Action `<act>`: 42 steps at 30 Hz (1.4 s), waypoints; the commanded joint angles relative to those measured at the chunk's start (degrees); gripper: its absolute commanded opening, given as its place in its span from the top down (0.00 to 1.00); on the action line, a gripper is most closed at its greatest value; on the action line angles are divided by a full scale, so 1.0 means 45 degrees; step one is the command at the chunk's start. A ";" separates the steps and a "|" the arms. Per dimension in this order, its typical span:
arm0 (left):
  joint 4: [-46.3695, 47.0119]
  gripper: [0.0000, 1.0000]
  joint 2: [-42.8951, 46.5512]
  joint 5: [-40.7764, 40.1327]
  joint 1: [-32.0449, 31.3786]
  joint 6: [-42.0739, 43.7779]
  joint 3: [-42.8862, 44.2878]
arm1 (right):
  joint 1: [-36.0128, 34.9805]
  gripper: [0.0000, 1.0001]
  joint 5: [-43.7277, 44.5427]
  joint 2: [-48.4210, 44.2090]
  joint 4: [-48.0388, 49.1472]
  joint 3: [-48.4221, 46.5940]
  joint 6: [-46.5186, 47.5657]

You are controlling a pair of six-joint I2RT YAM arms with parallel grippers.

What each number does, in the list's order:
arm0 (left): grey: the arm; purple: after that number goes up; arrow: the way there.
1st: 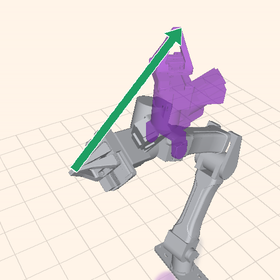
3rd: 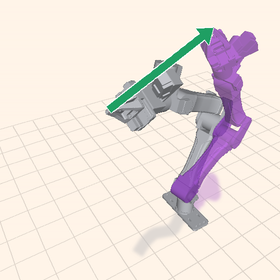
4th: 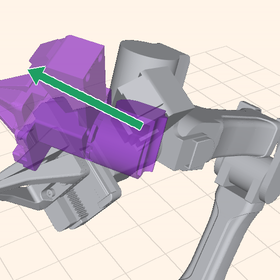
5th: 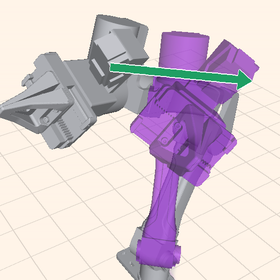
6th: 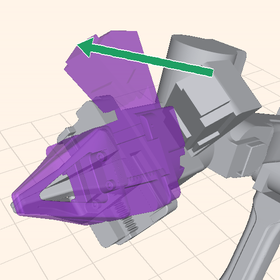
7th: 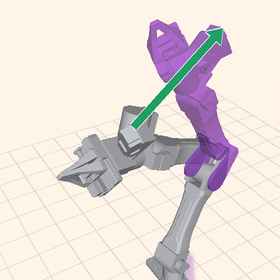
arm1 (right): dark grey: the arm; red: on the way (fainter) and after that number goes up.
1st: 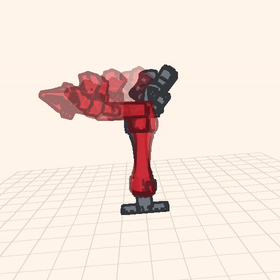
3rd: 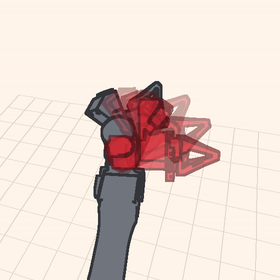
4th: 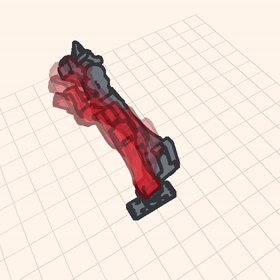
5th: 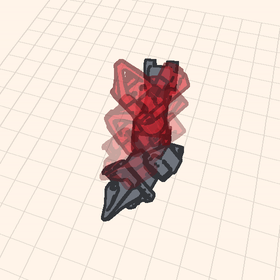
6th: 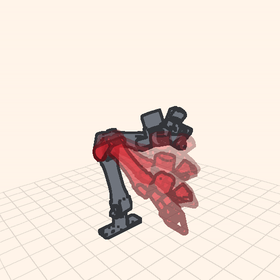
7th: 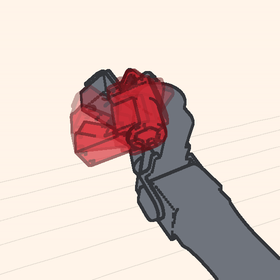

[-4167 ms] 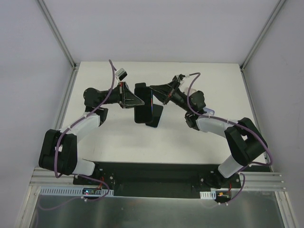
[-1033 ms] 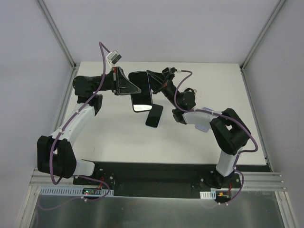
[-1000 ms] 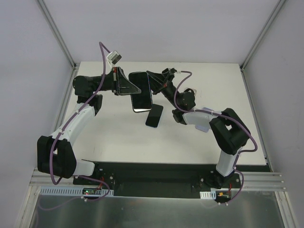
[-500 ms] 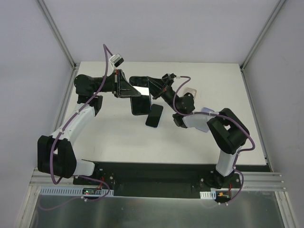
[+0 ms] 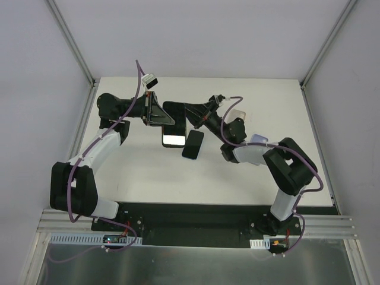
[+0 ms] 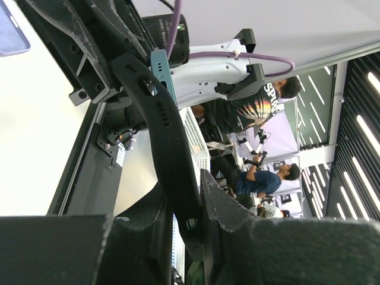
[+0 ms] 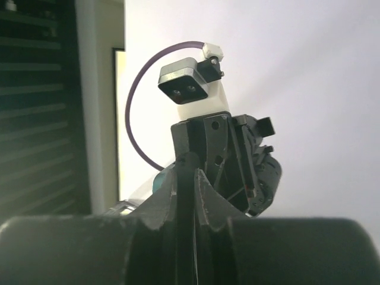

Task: Take the phone out of the phone case
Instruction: Remove the phone case from the phone.

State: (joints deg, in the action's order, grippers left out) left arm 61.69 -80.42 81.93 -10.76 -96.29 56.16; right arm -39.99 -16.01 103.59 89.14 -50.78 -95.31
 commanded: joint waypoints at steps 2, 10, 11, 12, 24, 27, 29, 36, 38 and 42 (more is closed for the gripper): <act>0.7053 1.00 0.0646 -0.2171 -0.0206 0.0324 0.0801 | -0.0548 0.80 -0.2868 -0.0597 -0.6641 0.0681 0.4711; 0.7053 1.00 0.0411 -0.2211 -0.0186 0.0343 0.0684 | -0.0645 0.57 -0.3395 -0.1458 -0.9360 0.0289 0.6841; 0.7053 1.00 0.0391 -0.2211 -0.0186 0.0343 0.0664 | -0.0665 0.57 -0.3511 -0.1477 -0.9515 0.0289 0.6921; 0.7053 1.00 0.0333 -0.2211 -0.0186 0.0343 0.0645 | -0.0723 0.56 -0.3551 -0.1516 -0.9594 0.0328 0.7057; 0.7111 1.00 -0.0623 -0.2406 -0.0030 0.0402 0.0118 | -0.1465 0.58 -0.4899 -0.2316 -1.2035 0.0269 1.0026; 0.7131 1.00 -0.0955 -0.2445 0.0009 0.0441 -0.0019 | -0.1504 0.58 -0.5172 -0.2512 -1.2153 0.0465 1.0260; 0.7131 1.00 -0.1112 -0.2445 0.0029 0.0441 0.0039 | -0.1543 0.57 -0.5445 -0.2648 -1.2173 0.0582 1.0339; 0.7228 1.00 -0.1913 -0.2484 0.0048 0.0441 0.0137 | -0.2246 0.56 -0.6089 -0.3040 -1.4355 -0.0314 1.2209; 0.7422 1.00 -0.2108 -0.2504 0.0029 0.0383 0.0059 | -0.2617 0.55 -0.6149 -0.2981 -1.5138 -0.1092 1.2739; 0.7697 1.00 -0.2343 -0.2601 0.0029 0.0226 -0.0272 | -0.2989 0.56 -0.6051 -0.2689 -1.6157 -0.1741 1.3308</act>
State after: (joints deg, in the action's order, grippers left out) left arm 70.22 -90.72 89.36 -8.56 -96.51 52.60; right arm -40.69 -24.40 88.03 34.57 -57.41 -45.25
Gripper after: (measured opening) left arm 0.162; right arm 0.444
